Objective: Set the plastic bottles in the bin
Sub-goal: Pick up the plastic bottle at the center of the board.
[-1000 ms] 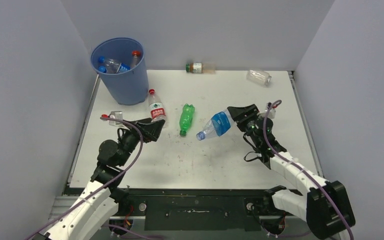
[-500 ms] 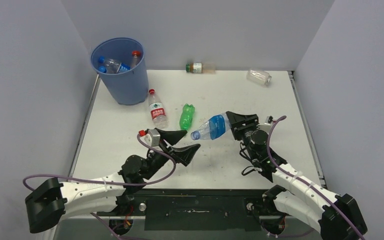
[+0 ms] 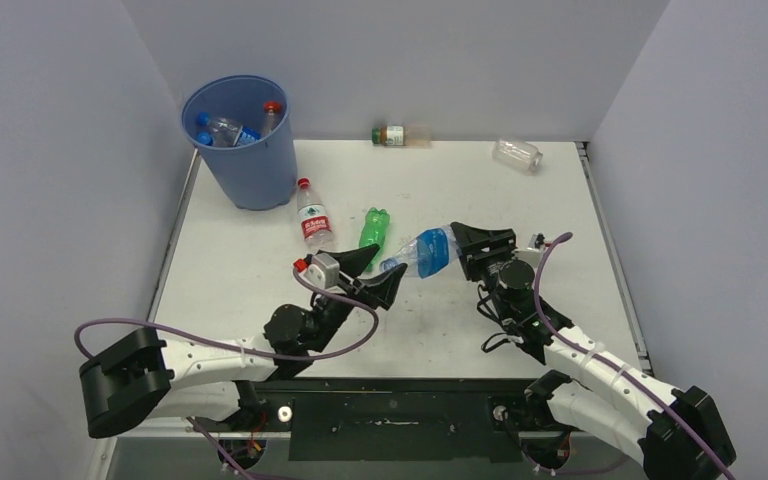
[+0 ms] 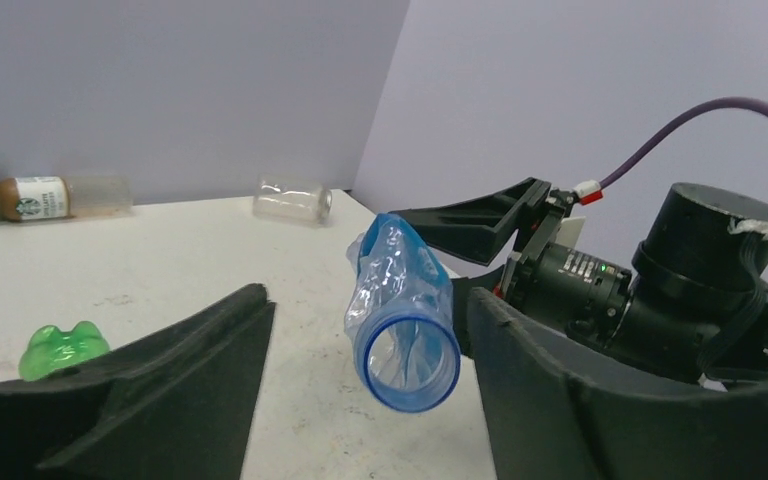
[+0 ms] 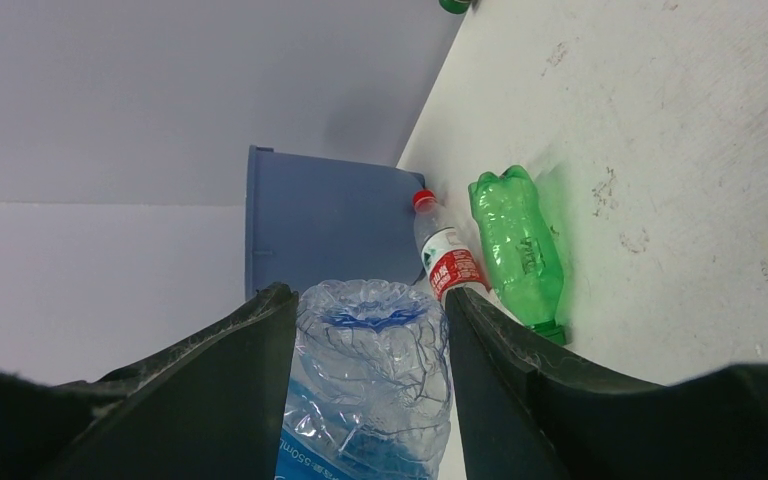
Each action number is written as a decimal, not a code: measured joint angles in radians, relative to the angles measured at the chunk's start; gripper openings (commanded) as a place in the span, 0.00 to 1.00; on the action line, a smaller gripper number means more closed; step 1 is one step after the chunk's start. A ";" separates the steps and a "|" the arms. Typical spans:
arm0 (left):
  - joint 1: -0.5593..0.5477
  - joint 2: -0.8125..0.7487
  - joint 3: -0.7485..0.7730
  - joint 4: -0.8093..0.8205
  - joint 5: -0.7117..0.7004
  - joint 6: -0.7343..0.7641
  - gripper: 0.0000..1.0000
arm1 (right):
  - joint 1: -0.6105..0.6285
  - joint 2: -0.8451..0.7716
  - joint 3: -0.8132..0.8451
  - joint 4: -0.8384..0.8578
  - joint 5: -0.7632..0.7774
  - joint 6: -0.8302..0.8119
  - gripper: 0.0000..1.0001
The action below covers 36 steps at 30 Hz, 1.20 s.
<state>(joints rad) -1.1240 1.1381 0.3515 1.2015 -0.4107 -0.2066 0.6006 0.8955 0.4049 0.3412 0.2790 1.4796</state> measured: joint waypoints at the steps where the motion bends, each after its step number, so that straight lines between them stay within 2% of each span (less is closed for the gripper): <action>1: 0.000 0.015 0.013 0.010 -0.002 0.003 0.55 | 0.002 0.000 0.000 0.000 0.000 0.000 0.05; 4: 0.000 0.056 0.040 0.035 -0.002 0.006 0.32 | 0.003 -0.002 0.000 -0.003 -0.003 0.001 0.05; 7: 0.000 0.089 0.052 0.052 -0.002 0.007 0.16 | 0.002 -0.004 0.000 -0.010 -0.003 -0.002 0.05; 9: 0.000 0.103 0.056 0.062 -0.001 0.007 0.00 | 0.002 -0.006 0.000 -0.021 0.001 -0.005 0.05; 10: 0.000 0.108 0.059 0.068 0.001 0.005 0.00 | 0.001 -0.011 0.000 -0.026 0.002 -0.005 0.05; 11: 0.000 0.111 0.060 0.071 0.003 0.004 0.00 | 0.000 -0.018 0.000 -0.032 0.003 -0.010 0.13; 12: 0.000 0.113 0.061 0.076 0.005 0.003 0.00 | -0.003 -0.027 0.000 -0.035 0.002 -0.021 0.29; 14: 0.000 0.114 0.061 0.077 0.008 -0.003 0.00 | -0.010 -0.040 0.001 -0.037 -0.011 -0.058 0.68; 15: 0.000 0.113 0.061 0.076 0.008 -0.006 0.00 | -0.018 -0.044 0.006 -0.041 -0.028 -0.085 0.82; 16: 0.000 0.107 0.061 0.067 0.008 -0.012 0.00 | -0.029 -0.045 0.020 -0.054 -0.053 -0.123 0.92; 17: 0.002 0.092 0.061 0.041 0.012 -0.019 0.00 | -0.040 -0.045 0.045 -0.082 -0.100 -0.168 0.98; 20: 0.040 -0.021 0.061 -0.103 0.055 -0.053 0.00 | -0.079 -0.044 0.169 -0.209 -0.246 -0.349 0.90; 23: 0.121 -0.185 0.103 -0.327 0.139 -0.102 0.00 | -0.137 -0.068 0.270 -0.316 -0.337 -0.525 0.90; 25: 0.228 -0.264 0.167 -0.469 0.219 -0.131 0.00 | -0.169 -0.106 0.315 -0.394 -0.387 -0.645 0.90; 28: 0.386 -0.323 0.316 -0.709 0.433 -0.163 0.00 | -0.181 -0.138 0.377 -0.492 -0.447 -0.777 0.90; 31: 0.510 -0.306 0.496 -0.947 0.689 -0.186 0.00 | -0.180 -0.139 0.450 -0.552 -0.541 -0.887 0.90; 33: 0.549 -0.270 0.605 -1.093 0.875 -0.202 0.00 | -0.173 -0.141 0.474 -0.559 -0.620 -0.938 0.90; 36: 0.555 -0.220 0.701 -1.284 1.072 -0.196 0.00 | -0.132 -0.158 0.478 -0.552 -0.766 -0.992 0.90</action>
<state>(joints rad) -0.5694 0.9176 1.0523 -0.0830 0.6613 -0.4030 0.4690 0.7380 0.8833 -0.2104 -0.4866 0.4873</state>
